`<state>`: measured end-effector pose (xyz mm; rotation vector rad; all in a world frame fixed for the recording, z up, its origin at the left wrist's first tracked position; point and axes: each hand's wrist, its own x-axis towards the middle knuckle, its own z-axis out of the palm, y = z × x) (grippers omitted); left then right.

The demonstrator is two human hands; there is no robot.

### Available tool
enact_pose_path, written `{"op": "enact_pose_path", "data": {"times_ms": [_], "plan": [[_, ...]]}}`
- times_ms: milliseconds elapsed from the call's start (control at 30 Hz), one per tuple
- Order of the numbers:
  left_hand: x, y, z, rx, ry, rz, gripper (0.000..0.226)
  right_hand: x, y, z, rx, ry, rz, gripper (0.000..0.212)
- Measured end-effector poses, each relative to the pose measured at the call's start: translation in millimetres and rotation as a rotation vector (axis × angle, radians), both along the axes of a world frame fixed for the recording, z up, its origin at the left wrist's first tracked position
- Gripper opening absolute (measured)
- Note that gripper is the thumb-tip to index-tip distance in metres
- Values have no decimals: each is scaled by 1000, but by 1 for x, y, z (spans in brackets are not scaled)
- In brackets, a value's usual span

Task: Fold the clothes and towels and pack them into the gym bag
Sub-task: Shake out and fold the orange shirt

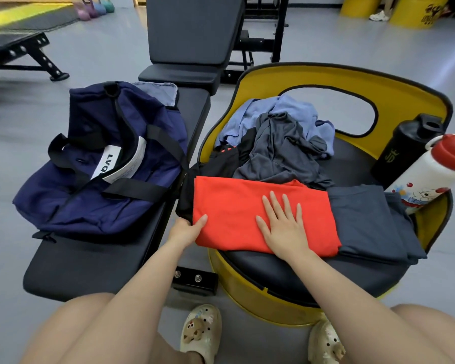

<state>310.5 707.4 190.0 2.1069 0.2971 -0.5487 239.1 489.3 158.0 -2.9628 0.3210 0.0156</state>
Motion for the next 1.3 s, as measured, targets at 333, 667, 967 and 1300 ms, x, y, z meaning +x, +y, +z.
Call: {"op": "enact_pose_path", "data": {"times_ms": [333,667,967,1300], "plan": [[-6,4,29,-182,70,-37,30,3,1,-2,-25,56,-15,87],[-13,-36,51,-254,-218,-61,11,12,15,32,385,-225,-6,48],[-22,-72,42,-375,-127,-207,39,26,24,74,1136,-221,-228,35],[-11,-81,32,-122,-306,-207,46,22,2,61,1123,-152,-336,16]]}}
